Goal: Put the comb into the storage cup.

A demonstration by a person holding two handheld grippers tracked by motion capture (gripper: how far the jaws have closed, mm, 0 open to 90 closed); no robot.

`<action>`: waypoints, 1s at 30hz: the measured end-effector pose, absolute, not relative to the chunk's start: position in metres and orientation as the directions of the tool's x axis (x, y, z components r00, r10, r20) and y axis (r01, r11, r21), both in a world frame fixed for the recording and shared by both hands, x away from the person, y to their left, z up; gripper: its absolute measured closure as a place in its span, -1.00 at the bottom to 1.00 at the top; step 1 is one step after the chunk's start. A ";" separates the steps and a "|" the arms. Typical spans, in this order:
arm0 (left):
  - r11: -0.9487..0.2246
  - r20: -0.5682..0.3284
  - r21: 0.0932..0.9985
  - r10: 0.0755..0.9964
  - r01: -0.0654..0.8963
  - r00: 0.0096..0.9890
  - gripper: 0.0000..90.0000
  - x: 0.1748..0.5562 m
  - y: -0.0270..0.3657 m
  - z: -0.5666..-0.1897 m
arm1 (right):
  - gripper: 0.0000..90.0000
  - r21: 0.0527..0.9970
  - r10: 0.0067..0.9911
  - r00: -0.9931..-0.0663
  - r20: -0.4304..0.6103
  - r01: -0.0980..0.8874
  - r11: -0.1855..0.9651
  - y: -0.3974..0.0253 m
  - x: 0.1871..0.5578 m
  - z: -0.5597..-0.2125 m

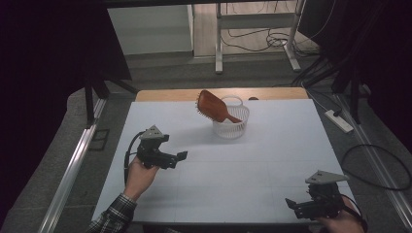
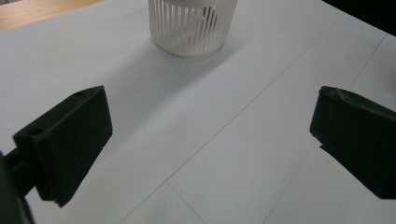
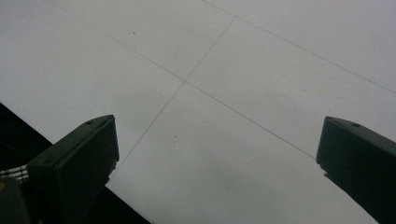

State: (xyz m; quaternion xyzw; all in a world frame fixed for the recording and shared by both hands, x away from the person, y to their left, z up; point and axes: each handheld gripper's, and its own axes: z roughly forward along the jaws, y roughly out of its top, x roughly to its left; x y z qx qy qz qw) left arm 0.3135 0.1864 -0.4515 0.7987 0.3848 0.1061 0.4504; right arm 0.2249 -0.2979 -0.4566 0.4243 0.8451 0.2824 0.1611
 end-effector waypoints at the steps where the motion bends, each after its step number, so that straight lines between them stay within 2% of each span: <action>1: -0.296 -0.179 0.801 0.712 0.521 0.679 -1.00 0.312 0.188 -0.452 | -1.00 0.614 0.808 -0.588 -0.033 0.626 0.481 -0.298 0.225 -0.457; 30: -0.271 -0.199 0.796 0.728 0.541 0.657 -1.00 0.282 0.206 -0.455 | -1.00 0.612 0.806 -0.590 -0.035 0.625 0.484 -0.297 0.225 -0.457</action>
